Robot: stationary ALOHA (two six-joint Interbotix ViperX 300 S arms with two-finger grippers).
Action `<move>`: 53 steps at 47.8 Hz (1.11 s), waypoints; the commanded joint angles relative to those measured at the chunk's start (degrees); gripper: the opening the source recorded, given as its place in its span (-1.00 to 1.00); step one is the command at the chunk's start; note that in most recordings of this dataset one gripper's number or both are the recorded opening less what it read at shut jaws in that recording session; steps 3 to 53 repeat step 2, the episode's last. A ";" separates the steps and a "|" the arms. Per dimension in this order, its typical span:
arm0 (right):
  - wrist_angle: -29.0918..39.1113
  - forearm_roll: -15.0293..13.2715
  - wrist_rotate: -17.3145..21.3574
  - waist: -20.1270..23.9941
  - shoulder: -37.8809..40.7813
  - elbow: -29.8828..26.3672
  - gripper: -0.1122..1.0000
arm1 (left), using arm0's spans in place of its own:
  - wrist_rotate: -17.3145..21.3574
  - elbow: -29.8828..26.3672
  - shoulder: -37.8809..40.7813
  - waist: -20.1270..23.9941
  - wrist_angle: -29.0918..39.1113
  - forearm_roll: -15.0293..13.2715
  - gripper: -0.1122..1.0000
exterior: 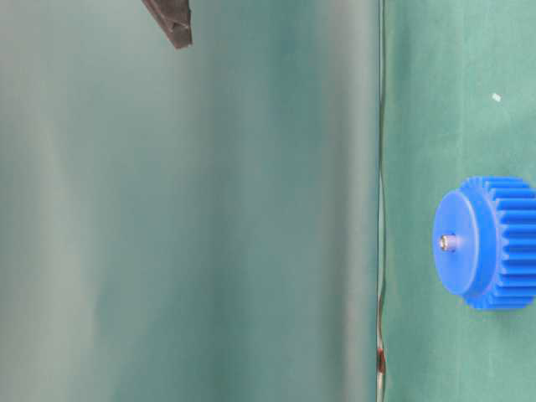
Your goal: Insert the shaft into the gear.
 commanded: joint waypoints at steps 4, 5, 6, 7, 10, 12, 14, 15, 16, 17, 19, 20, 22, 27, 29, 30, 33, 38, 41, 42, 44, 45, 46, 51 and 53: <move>-0.35 -0.09 -0.09 0.09 0.09 -0.62 0.83 | 0.00 -1.32 0.18 -0.18 -0.26 0.26 -0.80; -0.35 -0.09 -0.09 0.09 0.09 -0.62 0.83 | 0.00 -1.32 0.18 -0.18 -0.26 0.26 -0.80; -0.35 -0.09 -0.09 0.09 0.09 -0.62 0.83 | 0.00 -1.32 0.18 -0.18 -0.26 0.26 -0.80; -0.35 -0.09 -0.09 0.09 0.09 -0.62 0.83 | 0.00 -1.32 0.18 -0.18 -0.26 0.26 -0.80; -0.35 -0.09 -0.09 0.09 0.09 -0.62 0.83 | 0.00 -1.32 0.18 -0.18 -0.26 0.26 -0.80; -0.35 -0.09 -0.09 0.09 0.09 -0.62 0.83 | 0.00 -1.32 0.18 -0.18 -0.26 0.26 -0.80; -0.35 -0.09 -0.09 0.09 0.09 -0.62 0.83 | 0.00 -1.32 0.18 -0.18 -0.26 0.26 -0.80; -0.35 -0.09 -0.09 0.09 0.09 -0.62 0.83 | 0.00 -1.32 0.18 -0.18 -0.26 0.26 -0.80; -0.35 -0.09 -0.09 0.09 0.09 -0.62 0.83 | 0.00 -1.32 0.18 -0.18 -0.26 0.26 -0.80; -0.35 -0.09 -0.09 0.09 0.09 -0.62 0.83 | 0.00 -1.32 0.18 -0.18 -0.26 0.26 -0.80; -0.35 -0.09 -0.09 0.09 0.09 -0.62 0.83 | 0.00 -1.32 0.18 -0.18 -0.26 0.26 -0.80; -0.35 -0.09 -0.09 0.09 0.09 -0.62 0.83 | 0.00 -1.32 0.18 -0.18 -0.26 0.26 -0.80; -0.35 -0.09 -0.09 0.09 0.09 -0.62 0.83 | 0.00 -1.32 0.18 -0.18 -0.26 0.26 -0.80; -0.35 -0.09 -0.09 0.09 0.09 -0.62 0.83 | 0.00 -1.32 0.18 -0.18 -0.26 0.26 -0.80; -0.35 -0.09 -0.09 0.09 0.09 -0.62 0.83 | 0.00 -1.32 0.18 -0.18 -0.26 0.26 -0.80; -0.35 -0.09 -0.09 0.09 0.09 -0.62 0.83 | 0.00 -1.32 0.18 -0.18 -0.26 0.26 -0.80; -0.35 -0.09 -0.09 0.09 0.09 -0.62 0.83 | 0.00 -1.32 0.18 -0.18 -0.26 0.26 -0.80; -0.35 -0.09 -0.09 0.09 0.09 -0.62 0.83 | 0.00 -1.32 0.18 -0.18 -0.26 0.26 -0.80; -0.35 -0.09 -0.09 0.09 0.09 -0.62 0.83 | 0.00 -1.32 0.18 -0.18 -0.26 0.26 -0.80; -0.35 -0.09 -0.09 0.09 0.09 -0.62 0.83 | 0.00 -1.32 0.18 -0.18 -0.26 0.26 -0.80; -0.35 -0.09 -0.09 0.09 0.09 -0.62 0.83 | 0.00 -1.32 0.18 -0.18 -0.26 0.26 -0.80; -0.35 -0.09 -0.09 0.09 0.09 -0.62 0.83 | 0.00 -1.32 0.18 -0.18 -0.26 0.26 -0.80; -0.35 -0.09 -0.09 0.09 0.09 -0.62 0.83 | 0.00 -1.32 0.18 -0.18 -0.26 0.26 -0.80; -0.35 -0.09 -0.09 0.09 0.09 -0.62 0.83 | 0.00 -1.32 0.18 -0.18 -0.26 0.26 -0.80; -0.35 -0.09 -0.09 0.09 0.09 -0.62 0.83 | 0.00 -1.32 0.18 -0.18 -0.26 0.26 -0.80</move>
